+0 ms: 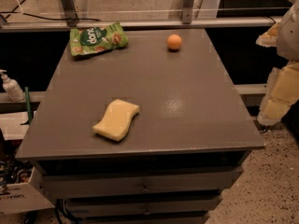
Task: Move orange near sponge
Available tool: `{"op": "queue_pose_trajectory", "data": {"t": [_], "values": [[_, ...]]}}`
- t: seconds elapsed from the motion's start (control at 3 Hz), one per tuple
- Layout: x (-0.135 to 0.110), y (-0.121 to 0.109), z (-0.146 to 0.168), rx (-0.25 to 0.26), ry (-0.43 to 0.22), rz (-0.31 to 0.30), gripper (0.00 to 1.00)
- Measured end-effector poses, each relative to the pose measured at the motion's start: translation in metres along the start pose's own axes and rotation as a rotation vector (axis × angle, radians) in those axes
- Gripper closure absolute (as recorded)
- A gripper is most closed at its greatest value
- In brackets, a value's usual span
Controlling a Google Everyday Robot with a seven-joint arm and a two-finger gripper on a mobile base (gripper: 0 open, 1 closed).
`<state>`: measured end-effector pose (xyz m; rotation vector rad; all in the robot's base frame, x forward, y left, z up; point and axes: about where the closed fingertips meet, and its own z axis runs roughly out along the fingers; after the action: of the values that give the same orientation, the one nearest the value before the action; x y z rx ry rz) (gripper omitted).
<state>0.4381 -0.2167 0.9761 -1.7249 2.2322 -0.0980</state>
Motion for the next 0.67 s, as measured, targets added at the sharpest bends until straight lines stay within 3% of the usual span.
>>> {"op": "queue_pose_trajectory", "data": {"t": [0.33, 0.67], "values": [[0.0, 0.0, 0.0, 0.0, 0.0, 0.0, 0.0], [-0.006, -0.01, 0.009, -0.008, -0.068, 0.019, 0.0]]}}
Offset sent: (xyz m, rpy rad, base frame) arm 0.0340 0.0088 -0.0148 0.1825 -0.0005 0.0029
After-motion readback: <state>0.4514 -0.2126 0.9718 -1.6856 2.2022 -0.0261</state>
